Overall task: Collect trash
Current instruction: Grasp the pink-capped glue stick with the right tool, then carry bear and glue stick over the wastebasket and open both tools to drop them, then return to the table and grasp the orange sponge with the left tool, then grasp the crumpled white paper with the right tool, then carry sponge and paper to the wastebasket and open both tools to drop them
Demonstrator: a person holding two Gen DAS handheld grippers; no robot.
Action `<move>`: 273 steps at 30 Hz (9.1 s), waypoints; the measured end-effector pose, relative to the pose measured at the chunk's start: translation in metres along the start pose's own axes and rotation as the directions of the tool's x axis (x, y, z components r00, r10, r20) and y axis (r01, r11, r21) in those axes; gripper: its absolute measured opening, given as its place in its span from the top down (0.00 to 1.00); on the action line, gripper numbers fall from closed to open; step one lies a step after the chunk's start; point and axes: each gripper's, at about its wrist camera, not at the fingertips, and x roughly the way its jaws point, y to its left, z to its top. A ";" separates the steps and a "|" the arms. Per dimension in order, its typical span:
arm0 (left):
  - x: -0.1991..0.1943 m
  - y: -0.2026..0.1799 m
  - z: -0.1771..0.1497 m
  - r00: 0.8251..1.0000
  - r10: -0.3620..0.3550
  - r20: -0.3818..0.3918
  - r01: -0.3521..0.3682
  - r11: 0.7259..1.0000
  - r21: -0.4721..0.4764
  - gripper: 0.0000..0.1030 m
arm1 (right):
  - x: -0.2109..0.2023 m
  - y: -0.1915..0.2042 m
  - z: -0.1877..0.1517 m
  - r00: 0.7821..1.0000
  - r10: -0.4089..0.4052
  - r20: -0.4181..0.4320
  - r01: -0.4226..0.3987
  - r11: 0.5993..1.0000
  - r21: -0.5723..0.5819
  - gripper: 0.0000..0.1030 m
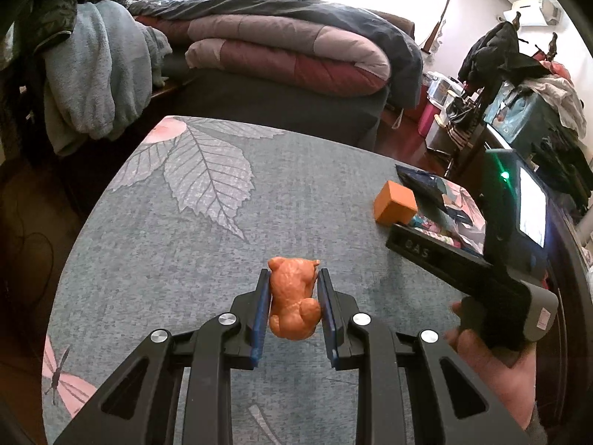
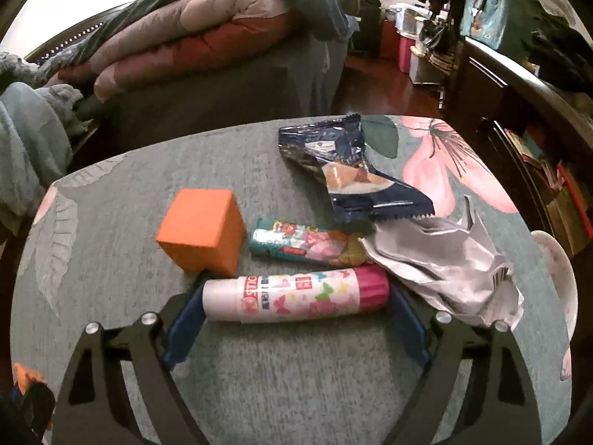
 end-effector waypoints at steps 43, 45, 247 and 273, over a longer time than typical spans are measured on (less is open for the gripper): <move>-0.061 -0.153 -0.025 0.994 -0.049 0.103 0.022 0.969 0.246 0.75 | -0.154 -0.175 -0.102 0.989 0.070 0.131 -0.068 0.998 -0.017 0.15; -0.059 -0.168 -0.025 0.993 -0.067 0.099 0.038 0.962 0.269 0.75 | -0.156 -0.187 -0.103 0.988 0.064 0.138 -0.064 0.998 -0.003 0.15; -0.045 -0.300 -0.052 0.984 -0.165 0.069 0.119 0.891 0.439 0.67 | -0.166 -0.310 -0.140 0.988 0.005 0.155 -0.024 0.992 0.121 0.48; 0.096 -0.454 -0.059 0.942 -0.271 -0.200 0.336 0.784 0.522 0.59 | -0.066 -0.422 -0.113 0.987 -0.110 0.114 0.073 0.955 0.287 0.43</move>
